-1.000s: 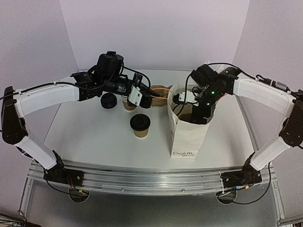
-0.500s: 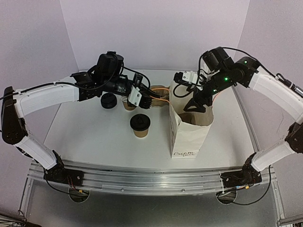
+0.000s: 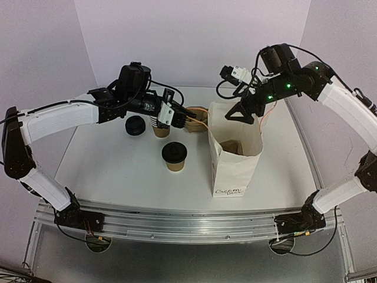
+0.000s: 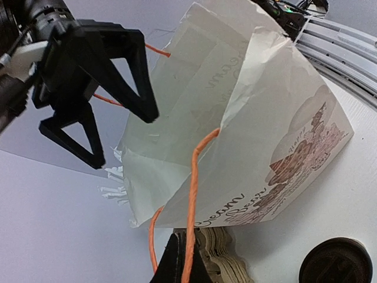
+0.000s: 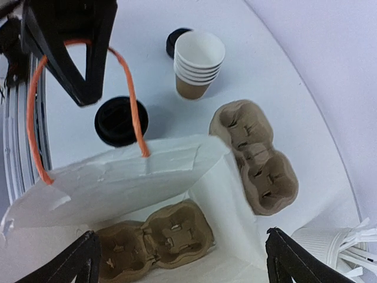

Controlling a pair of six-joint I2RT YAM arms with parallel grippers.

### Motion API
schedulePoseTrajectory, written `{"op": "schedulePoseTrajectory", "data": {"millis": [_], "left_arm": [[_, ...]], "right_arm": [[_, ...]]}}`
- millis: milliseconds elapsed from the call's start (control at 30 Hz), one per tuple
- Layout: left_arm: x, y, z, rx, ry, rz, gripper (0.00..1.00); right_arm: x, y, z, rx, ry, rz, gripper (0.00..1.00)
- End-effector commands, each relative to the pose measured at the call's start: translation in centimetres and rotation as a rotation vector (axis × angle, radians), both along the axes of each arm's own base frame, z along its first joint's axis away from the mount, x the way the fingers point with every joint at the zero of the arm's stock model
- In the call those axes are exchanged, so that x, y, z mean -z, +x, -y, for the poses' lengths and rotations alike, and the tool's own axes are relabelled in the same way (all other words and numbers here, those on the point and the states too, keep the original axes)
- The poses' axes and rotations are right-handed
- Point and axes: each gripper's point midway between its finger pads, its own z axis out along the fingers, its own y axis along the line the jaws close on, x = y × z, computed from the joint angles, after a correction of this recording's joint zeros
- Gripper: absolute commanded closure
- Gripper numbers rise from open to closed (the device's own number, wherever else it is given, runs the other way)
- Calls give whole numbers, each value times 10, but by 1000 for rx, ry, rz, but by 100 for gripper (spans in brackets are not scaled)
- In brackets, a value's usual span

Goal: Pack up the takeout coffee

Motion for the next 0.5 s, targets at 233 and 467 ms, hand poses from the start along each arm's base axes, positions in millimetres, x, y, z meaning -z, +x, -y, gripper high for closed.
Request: {"op": "schedulePoseTrajectory", "data": {"millis": [233, 467], "left_arm": [[-20, 19, -10, 32, -97, 13, 85], [-15, 23, -22, 49, -100, 39, 47]], "right_arm": [[-71, 33, -15, 154, 235, 106, 6], [-80, 55, -9, 266, 241, 156, 5]]}}
